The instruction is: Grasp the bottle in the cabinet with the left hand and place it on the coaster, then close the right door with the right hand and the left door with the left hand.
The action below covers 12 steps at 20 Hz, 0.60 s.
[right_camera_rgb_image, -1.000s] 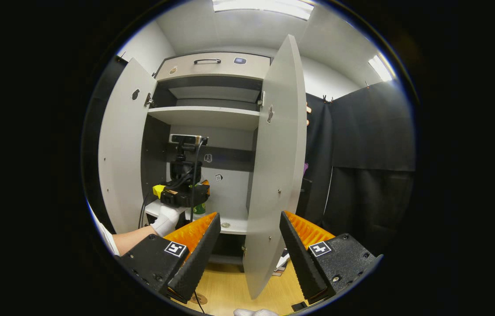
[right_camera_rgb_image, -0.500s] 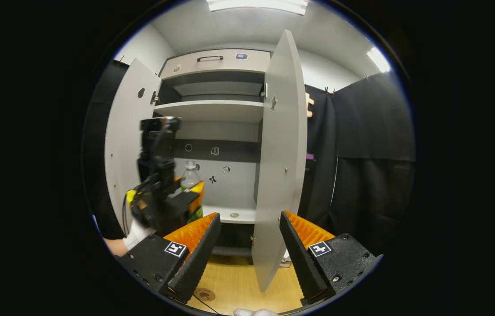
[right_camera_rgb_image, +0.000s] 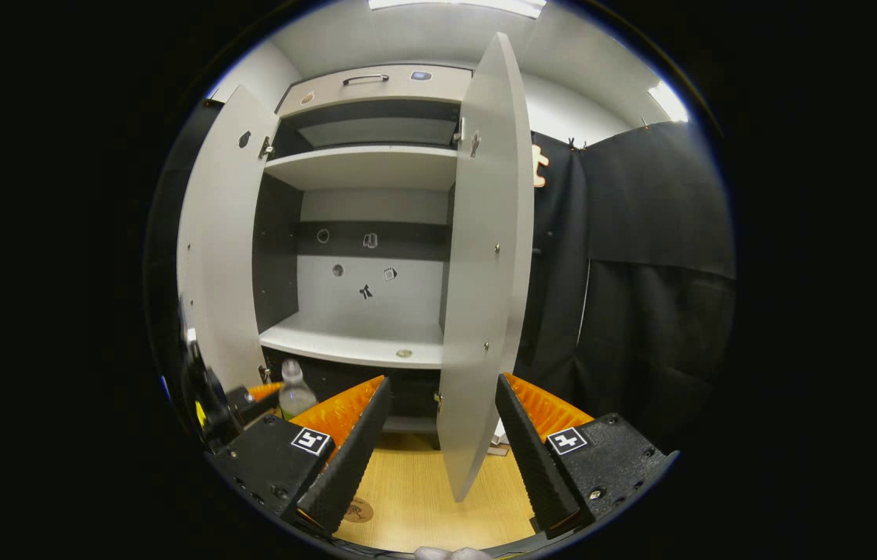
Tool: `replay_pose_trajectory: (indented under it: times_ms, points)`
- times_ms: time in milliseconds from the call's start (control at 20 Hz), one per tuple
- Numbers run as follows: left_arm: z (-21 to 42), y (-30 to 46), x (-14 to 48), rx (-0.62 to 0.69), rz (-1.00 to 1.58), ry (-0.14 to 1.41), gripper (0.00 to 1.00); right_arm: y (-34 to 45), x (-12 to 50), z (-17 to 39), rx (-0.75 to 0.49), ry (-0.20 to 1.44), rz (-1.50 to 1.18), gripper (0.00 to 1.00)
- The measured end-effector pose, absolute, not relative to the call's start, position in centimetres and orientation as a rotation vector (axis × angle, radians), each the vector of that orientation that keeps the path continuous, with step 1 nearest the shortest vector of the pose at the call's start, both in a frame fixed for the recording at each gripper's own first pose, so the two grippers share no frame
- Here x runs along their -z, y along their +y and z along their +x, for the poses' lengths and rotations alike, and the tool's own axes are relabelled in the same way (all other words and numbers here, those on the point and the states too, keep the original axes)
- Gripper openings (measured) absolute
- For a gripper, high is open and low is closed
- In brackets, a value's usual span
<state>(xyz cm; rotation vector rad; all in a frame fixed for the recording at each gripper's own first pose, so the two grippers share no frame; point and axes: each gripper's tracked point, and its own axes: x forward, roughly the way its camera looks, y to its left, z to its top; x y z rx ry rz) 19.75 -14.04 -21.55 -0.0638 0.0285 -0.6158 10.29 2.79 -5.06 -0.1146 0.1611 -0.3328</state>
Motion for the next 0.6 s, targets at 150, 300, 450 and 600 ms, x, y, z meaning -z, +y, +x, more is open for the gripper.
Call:
replay_pose_trajectory:
  times_ms: [150, 300, 450, 600]
  points:
    - [18.6, -15.1, 26.1, 0.647, -0.099, 0.069, 0.74, 3.2, 5.8, 10.5, 0.327, 0.187, -0.135, 0.83]
    - [17.1, -16.0, 29.5, 0.696, -0.125, 0.072, 0.74, 3.6, 6.5, 10.8, 0.317, 0.218, -0.166, 0.83]
    - [15.8, -16.8, 32.7, 0.743, -0.134, 0.099, 0.74, 4.0, 7.2, 10.7, 0.309, 0.242, -0.178, 0.84]
    - [15.1, -17.3, 35.2, 0.76, -0.145, 0.132, 0.73, 4.2, 7.7, 10.9, 0.308, 0.262, -0.197, 0.84]
